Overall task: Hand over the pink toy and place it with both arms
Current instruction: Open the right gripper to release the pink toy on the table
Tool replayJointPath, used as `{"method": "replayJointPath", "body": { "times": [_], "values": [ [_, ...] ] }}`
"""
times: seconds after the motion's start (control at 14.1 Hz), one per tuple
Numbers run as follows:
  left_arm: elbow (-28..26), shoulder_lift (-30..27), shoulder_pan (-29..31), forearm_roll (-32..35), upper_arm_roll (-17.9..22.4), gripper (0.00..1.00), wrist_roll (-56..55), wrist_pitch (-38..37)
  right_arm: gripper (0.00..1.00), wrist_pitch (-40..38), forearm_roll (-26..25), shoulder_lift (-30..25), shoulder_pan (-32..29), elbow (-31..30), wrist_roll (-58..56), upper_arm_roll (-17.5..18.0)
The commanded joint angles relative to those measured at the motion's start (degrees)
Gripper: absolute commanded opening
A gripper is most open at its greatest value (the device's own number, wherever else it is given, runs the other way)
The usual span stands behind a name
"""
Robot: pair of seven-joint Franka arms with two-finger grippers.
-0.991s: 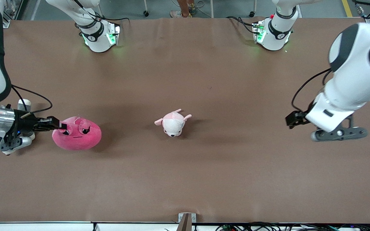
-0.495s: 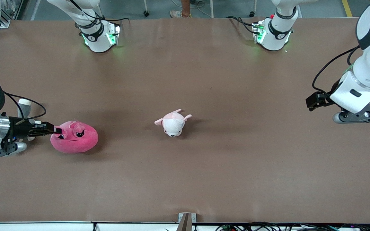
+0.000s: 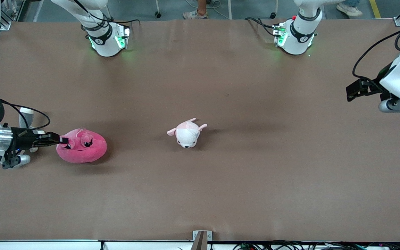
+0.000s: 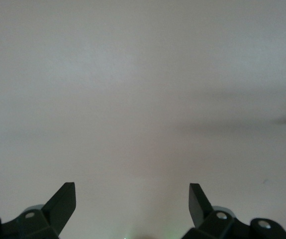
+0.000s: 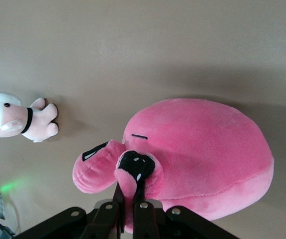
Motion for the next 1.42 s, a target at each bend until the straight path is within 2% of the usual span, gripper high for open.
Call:
{"method": "replayJointPath", "body": {
  "times": [0.0, 0.14, 0.35, 0.99, 1.06, 1.2, 1.34],
  "values": [
    [-8.28, -6.25, -1.04, -4.22, 1.53, 1.0, 0.76, 4.39, 0.0, -1.32, 2.01, 1.09, -1.95, 0.75, -0.91, 1.17],
    [-11.82, -8.99, -3.58, -4.68, 4.07, 1.0, 0.76, 6.17, 0.0, -2.46, 2.62, 1.45, -1.95, 0.75, -0.91, 1.25],
    [-12.35, -10.04, -5.0, -6.08, 7.07, 1.0, 2.95, 5.47, 0.0, -2.73, 3.42, 2.58, -2.04, 0.84, -0.91, 1.25],
    [-11.92, -9.79, -4.65, -5.82, 6.55, 1.0, 3.13, 3.09, 0.02, -4.75, 5.44, 5.4, -3.01, 0.75, -5.92, 1.17],
    [-11.92, -9.7, -4.74, -5.82, 6.55, 1.0, 3.13, 3.18, 0.07, -4.49, 5.35, 5.4, -2.92, 0.75, -5.83, 1.17],
    [-11.83, -9.61, -4.91, -5.56, 6.38, 1.0, 3.22, 4.06, 1.0, -4.31, 5.26, 5.32, -2.39, 1.01, -4.52, 1.08],
    [-11.92, -9.52, -4.91, -5.73, 5.07, 1.0, 3.22, 4.24, 1.0, -4.49, 4.83, 4.88, -2.22, 2.06, -3.2, 1.08]
  ]
}}
